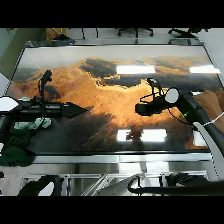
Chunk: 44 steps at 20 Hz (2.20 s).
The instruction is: Fold the shirts.
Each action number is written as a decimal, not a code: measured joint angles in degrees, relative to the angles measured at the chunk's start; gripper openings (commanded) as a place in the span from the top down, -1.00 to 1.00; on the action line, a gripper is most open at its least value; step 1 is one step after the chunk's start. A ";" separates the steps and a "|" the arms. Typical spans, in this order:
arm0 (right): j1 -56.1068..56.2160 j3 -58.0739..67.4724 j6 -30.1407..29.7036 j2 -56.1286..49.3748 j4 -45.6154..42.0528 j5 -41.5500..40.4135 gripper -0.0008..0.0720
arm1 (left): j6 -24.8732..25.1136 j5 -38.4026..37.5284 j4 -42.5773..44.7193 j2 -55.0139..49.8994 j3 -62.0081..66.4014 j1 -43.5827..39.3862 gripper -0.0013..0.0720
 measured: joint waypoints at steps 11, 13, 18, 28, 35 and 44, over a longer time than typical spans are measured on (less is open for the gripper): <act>0.00 0.00 0.00 0.00 0.00 0.02 0.92 | -7.45 0.09 9.51 0.00 3.28 3.76 0.92; 0.00 0.00 0.00 0.00 0.00 0.02 0.92 | -13.64 0.22 21.20 0.00 6.54 6.32 0.36; 0.00 0.00 0.00 0.00 -0.02 0.02 0.92 | -25.51 1.60 51.45 -0.04 10.14 12.92 -0.96; 0.00 0.00 0.00 0.00 -0.02 0.02 0.92 | -30.10 20.90 67.80 -16.39 4.42 19.85 -0.95; 0.00 0.00 0.00 0.00 -0.02 0.02 0.92 | -30.08 26.03 70.23 -28.92 9.31 19.96 0.94; 0.00 0.00 0.00 -0.04 -0.02 0.00 0.92 | -26.77 11.72 63.54 -23.65 32.72 7.21 0.94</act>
